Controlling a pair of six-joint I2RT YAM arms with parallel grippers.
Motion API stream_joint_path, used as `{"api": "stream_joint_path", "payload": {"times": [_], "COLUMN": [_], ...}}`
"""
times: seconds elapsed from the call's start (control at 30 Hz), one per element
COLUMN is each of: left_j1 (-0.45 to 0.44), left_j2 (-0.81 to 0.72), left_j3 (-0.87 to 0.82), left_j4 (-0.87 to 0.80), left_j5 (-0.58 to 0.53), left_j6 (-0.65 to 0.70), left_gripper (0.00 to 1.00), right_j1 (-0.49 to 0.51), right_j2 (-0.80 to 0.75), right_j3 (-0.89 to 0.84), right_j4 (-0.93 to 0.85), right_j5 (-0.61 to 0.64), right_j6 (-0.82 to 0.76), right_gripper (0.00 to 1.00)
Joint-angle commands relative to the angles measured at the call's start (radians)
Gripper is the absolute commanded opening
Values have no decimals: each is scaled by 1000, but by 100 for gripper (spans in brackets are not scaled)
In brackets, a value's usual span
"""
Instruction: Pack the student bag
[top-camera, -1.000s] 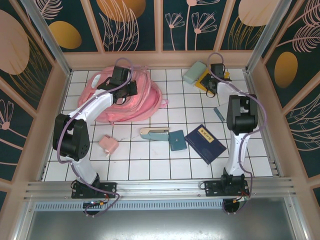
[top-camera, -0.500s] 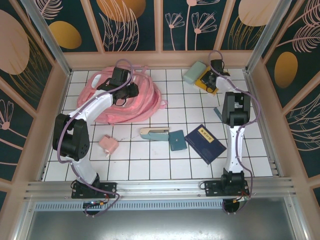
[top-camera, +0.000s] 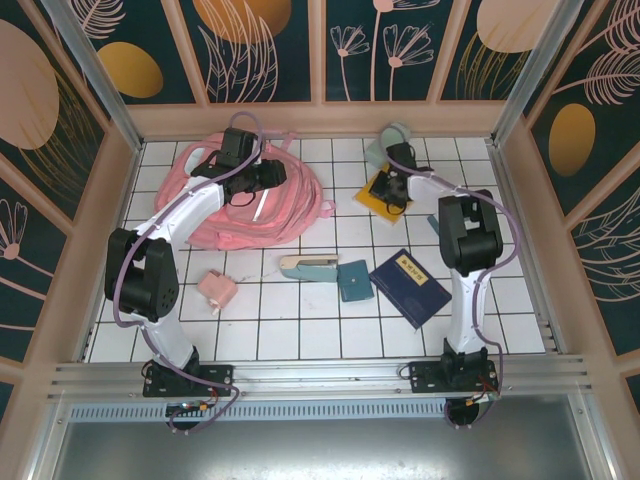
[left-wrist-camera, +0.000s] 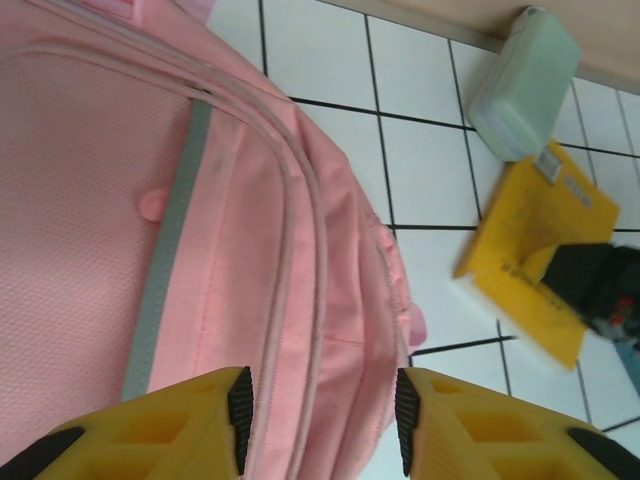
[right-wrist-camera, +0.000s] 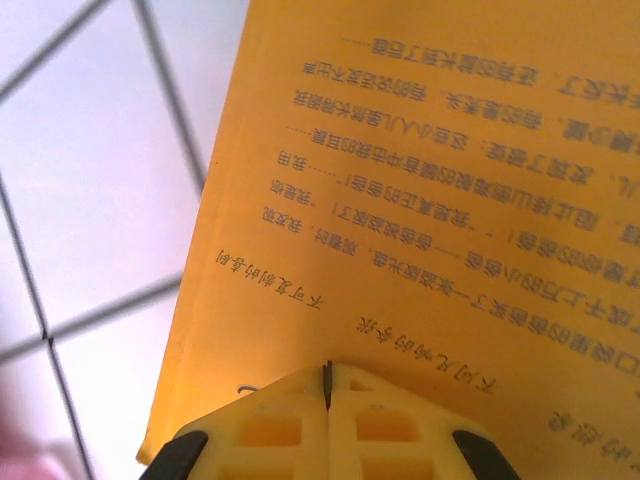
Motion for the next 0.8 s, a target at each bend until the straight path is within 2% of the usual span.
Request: {"api": "stream_joint_path", "payload": {"times": [0.0,0.13,0.27,0.43,0.53,0.63,0.77], "left_j1": [1,-27,-69,-141,-176,-205,-233], "left_j2": [20,26,64,151,211,272,350], "left_j3": [24,31,40,84,123,167,223], "left_j4": [47,76,101,130,145,148,137], "left_j5": [82,107,120,141,164,173,173], "left_j6": [-52,-74,-93,-99,-101,-95,-76], "left_gripper": [43,43,43,43,43,44,44], "right_j1": [64,117,126,110,83,39,8], "right_j2": [-44,-131,-241,-368,-421,-458,-492], "right_j3": [-112,-196,-252,-313,-385,-476,-571], "right_j4": [-74,-37,8,31,48,95,165], "right_j5": [-66,-60,-39,21,56,33,9], "right_j6": [-2,12,36,76,106,142,166], "right_gripper": [0,0,1,26,32,35,43]}}
